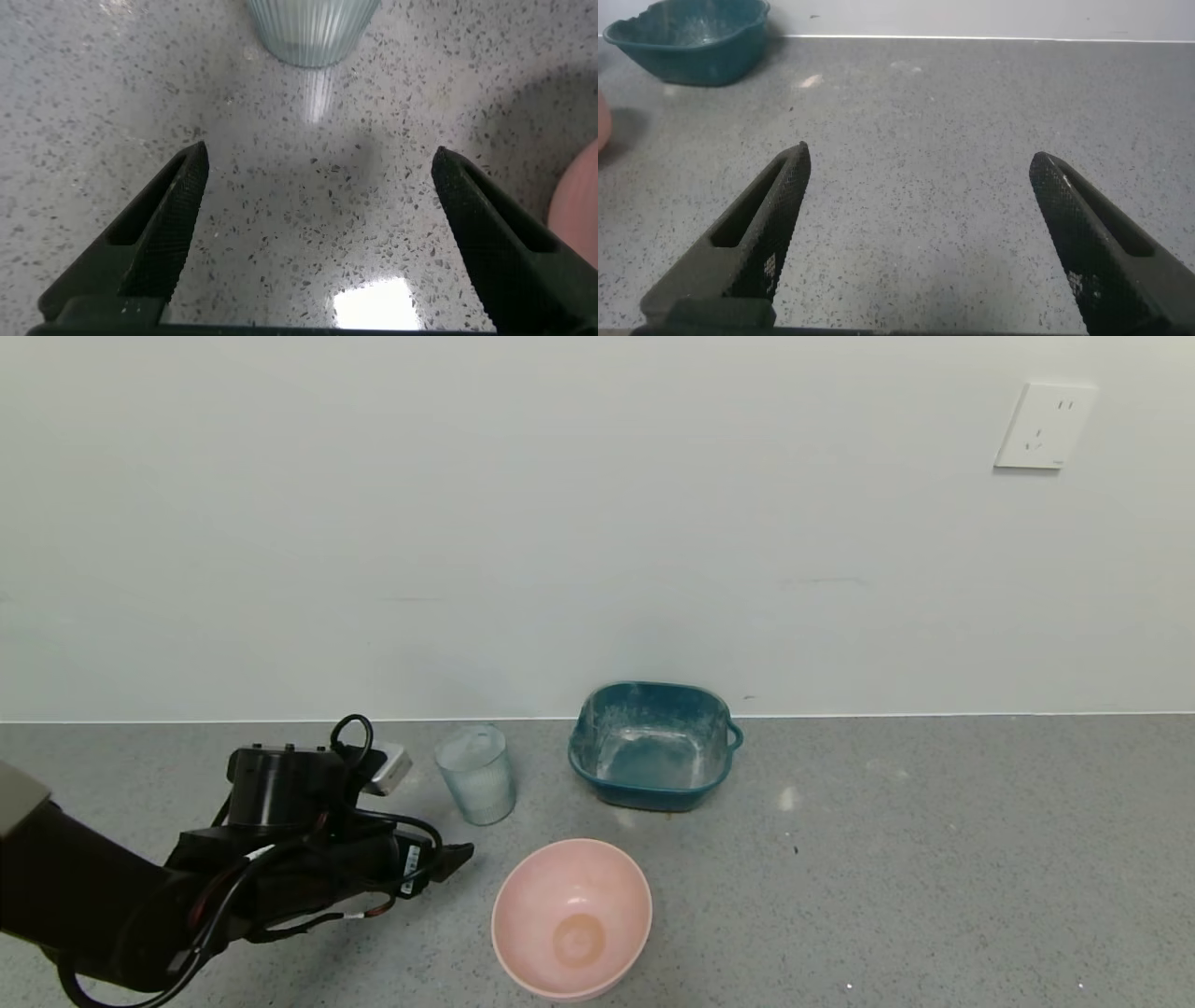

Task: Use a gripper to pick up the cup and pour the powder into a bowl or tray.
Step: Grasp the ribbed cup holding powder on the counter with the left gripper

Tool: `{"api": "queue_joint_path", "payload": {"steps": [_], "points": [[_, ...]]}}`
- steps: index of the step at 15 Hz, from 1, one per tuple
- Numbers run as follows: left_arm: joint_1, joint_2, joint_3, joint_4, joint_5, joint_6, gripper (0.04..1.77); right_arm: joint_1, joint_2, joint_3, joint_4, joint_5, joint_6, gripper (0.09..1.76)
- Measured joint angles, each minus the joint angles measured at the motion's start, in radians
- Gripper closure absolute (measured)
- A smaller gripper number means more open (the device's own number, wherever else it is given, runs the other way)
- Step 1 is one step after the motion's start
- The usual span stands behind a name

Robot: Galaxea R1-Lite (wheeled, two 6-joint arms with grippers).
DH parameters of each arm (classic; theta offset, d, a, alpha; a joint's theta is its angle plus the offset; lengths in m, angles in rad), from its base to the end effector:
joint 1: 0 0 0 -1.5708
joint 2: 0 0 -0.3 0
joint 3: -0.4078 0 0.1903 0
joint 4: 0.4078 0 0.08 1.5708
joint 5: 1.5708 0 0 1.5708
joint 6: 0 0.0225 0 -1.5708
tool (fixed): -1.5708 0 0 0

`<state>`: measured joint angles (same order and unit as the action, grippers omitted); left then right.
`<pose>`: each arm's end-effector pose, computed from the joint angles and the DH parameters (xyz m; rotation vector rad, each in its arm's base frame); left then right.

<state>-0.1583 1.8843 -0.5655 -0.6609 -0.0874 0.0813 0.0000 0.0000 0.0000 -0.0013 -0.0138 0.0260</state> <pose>0.2863 -0.0477 0.0724 0.1013 0.6492 -0.2635 -0.0228 -0.0003 0.0756 0.0260 -0.0015 -0.0138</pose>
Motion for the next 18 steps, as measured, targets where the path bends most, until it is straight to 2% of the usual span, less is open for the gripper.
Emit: {"api": "queue_joint_path", "payload": {"steps": [13,15,18], "points": [[-0.009,0.264,0.06,-0.647,0.029,-0.051,0.09,0.0,0.0,0.0,0.0,0.0,0.0,0.14],[-0.012,0.297,0.059,-0.699,0.029,-0.06,0.09,0.0,0.0,0.0,0.0,0.0,0.0,0.14],[-0.017,0.341,0.03,-0.71,0.03,-0.1,0.09,0.0,0.0,0.0,0.0,0.0,0.0,0.14]]}}
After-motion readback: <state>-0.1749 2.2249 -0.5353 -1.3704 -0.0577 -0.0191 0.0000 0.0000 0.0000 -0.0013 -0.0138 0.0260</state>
